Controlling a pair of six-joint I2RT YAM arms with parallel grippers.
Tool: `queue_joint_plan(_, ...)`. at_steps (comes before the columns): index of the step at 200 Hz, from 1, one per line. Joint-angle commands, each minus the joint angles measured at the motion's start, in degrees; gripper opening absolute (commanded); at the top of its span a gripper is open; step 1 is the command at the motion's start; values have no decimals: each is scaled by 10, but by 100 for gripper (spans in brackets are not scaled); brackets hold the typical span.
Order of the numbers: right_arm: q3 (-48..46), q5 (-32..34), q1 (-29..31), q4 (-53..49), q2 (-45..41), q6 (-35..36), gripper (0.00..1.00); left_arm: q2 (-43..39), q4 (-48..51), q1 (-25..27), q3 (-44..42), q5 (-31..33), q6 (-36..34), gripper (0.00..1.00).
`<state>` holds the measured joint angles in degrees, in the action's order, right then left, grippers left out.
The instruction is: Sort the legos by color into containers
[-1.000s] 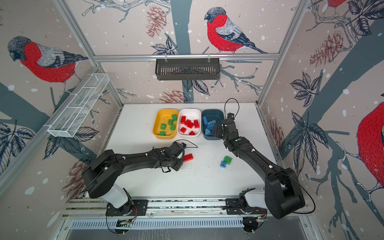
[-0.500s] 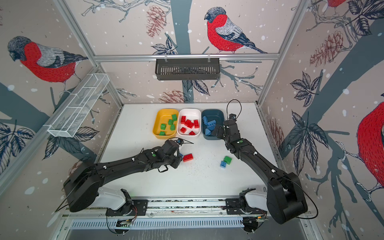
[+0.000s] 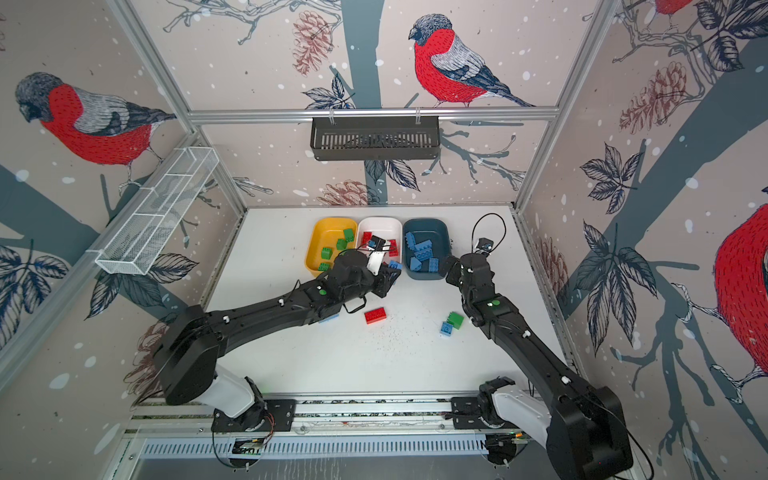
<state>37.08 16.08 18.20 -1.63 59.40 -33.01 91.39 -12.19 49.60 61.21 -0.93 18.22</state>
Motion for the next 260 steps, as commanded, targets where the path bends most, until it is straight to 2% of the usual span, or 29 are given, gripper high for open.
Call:
queue_joint_plan(1,-9,51,-1,-23,-29,7,100,44,-52,0,42,-18,13,30)
queue_joint_plan(21,-15,69,-5,-54,-56,26,99,92,-50,-2,83,-24,19,30)
queue_joint_plan(47,-33,30,-20,-65,-85,38,99,158,-37,-5,151,-32,36,31)
queue_joint_plan(64,-42,35,-28,-75,-97,21,99,206,-10,-9,205,-18,80,32)
queue_joint_plan(99,-61,42,-48,-77,-125,1,99,305,13,-21,306,-55,156,32)
queue_joint_plan(155,-61,27,-58,-92,-158,40,99,458,74,-37,504,-109,215,34)
queue_joint_plan(179,-62,26,-61,-98,-164,44,99,517,99,-46,581,-133,239,43)
queue_joint_plan(204,-68,10,-62,-94,-164,47,99,545,110,-56,623,-166,261,64)
queue_joint_plan(219,-76,4,-62,-85,-161,37,100,535,108,-57,618,-176,251,73)
queue_joint_plan(250,-96,-19,-63,-61,-149,14,99,479,85,-58,555,-181,234,80)
queue_joint_plan(260,-98,-34,-63,-60,-142,9,99,454,71,-57,524,-179,231,86)
